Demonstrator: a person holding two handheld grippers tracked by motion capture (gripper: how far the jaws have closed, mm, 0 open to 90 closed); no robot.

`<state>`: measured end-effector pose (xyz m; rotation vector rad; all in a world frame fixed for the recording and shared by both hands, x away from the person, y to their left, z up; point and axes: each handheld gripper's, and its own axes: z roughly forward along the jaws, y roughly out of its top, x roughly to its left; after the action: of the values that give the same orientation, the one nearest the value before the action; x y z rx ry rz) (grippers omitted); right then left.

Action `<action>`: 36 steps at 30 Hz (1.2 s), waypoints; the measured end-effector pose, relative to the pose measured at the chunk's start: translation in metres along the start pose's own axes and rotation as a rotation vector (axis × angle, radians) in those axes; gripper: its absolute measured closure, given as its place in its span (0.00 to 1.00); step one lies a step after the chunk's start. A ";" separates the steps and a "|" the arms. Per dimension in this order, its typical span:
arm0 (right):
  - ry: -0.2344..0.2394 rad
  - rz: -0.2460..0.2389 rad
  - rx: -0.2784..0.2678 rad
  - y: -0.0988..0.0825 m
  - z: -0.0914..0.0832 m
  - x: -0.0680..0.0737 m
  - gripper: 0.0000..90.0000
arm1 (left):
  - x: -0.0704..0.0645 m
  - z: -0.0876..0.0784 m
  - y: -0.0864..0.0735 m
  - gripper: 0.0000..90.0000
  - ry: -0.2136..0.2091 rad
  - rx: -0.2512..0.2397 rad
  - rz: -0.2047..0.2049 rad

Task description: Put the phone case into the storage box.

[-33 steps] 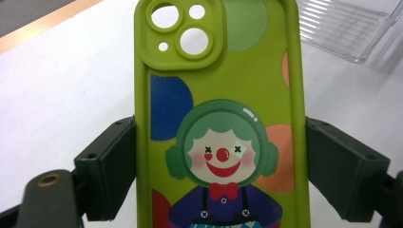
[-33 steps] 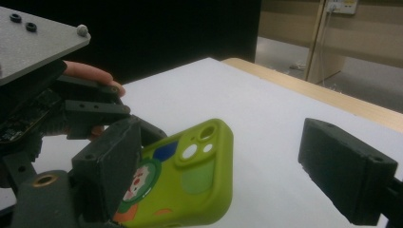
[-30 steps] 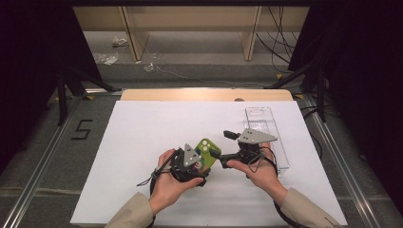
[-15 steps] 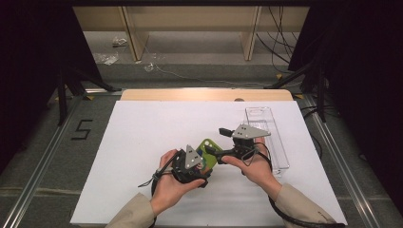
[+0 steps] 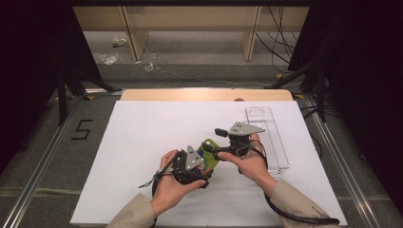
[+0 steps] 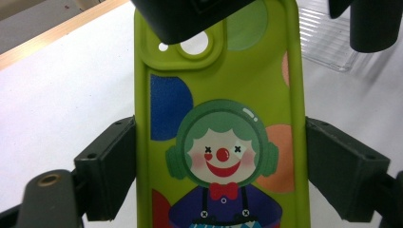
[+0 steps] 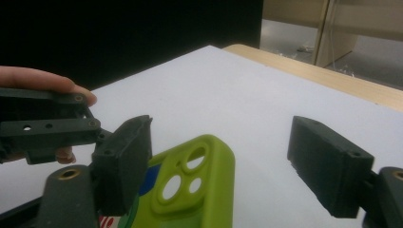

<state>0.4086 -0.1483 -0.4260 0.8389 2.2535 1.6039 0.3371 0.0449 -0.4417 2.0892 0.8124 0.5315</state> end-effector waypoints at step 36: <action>0.081 0.151 0.030 0.000 0.005 -0.004 0.73 | 0.001 0.001 0.001 0.18 -0.004 -0.015 -0.009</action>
<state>0.4146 -0.1472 -0.4277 0.9896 2.3245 1.7019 0.3382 0.0449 -0.4415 2.0711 0.8133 0.5266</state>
